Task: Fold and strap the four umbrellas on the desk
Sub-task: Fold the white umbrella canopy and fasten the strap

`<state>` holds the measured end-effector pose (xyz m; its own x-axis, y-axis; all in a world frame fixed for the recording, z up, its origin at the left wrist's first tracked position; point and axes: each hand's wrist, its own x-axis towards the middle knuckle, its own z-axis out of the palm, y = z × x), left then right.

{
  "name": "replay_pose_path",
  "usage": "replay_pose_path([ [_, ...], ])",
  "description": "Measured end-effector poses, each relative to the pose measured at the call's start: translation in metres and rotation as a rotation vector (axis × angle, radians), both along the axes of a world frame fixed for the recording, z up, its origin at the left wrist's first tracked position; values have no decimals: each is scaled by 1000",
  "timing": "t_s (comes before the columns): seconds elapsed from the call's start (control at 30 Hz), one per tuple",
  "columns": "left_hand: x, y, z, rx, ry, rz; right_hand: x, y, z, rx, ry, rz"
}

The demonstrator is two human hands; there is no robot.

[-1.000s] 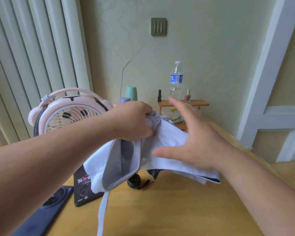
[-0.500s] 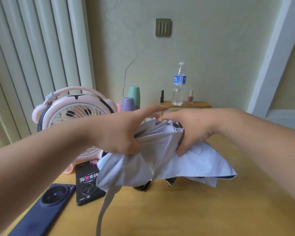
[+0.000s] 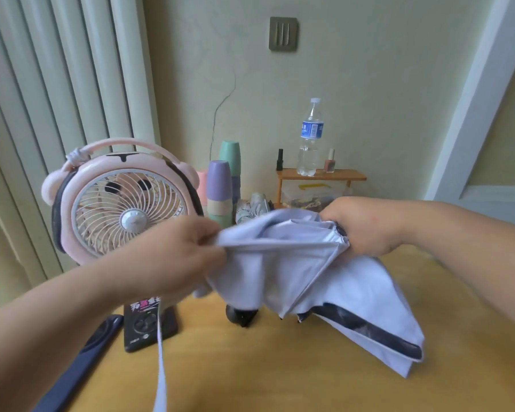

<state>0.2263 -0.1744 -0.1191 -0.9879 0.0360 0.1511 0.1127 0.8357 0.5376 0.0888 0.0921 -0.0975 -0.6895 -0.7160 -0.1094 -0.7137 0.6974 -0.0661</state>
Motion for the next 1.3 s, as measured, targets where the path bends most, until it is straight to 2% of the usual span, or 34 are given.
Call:
replay_pose_path([
  [0.13,-28,-4,36,-1,452,54,-29,1,-6,-158,275,14],
  [0.2,-29,4,60,-29,590,-32,-47,3,-11,-313,487,164],
  [0.27,-21,21,73,-48,654,-221,-64,8,-17,-481,664,305],
  [0.33,-16,43,72,-164,682,-399,-74,13,-25,-638,665,351],
  [0.43,-21,91,43,-342,569,-478,-80,25,-59,-699,824,426],
  [0.53,-21,111,-14,-394,498,-579,-79,47,-123,-512,726,453],
  [0.6,-23,110,-53,-398,454,-612,-73,66,-165,-305,680,343],
  [0.63,-22,108,-73,-351,391,-603,-68,74,-178,-249,644,265],
  [0.73,-19,115,-93,-8,195,-589,-53,89,-182,-279,488,-85],
  [0.8,-25,99,-98,146,276,-531,-40,96,-175,-371,292,-352],
  [0.87,-40,66,-101,108,402,-413,-24,99,-169,-532,73,-549],
  [0.9,-48,50,-102,65,358,-394,-13,96,-166,-613,-42,-592],
  [1.0,-68,21,-112,-199,41,-434,18,77,-153,-844,-488,-636],
  [1.07,-80,23,-124,-422,-80,-407,28,63,-147,-925,-666,-641],
  [1.13,-92,33,-136,-511,-71,-341,26,52,-147,-884,-633,-606],
  [1.3,-121,65,-150,-276,74,-276,-18,45,-157,-831,-301,-729],
])
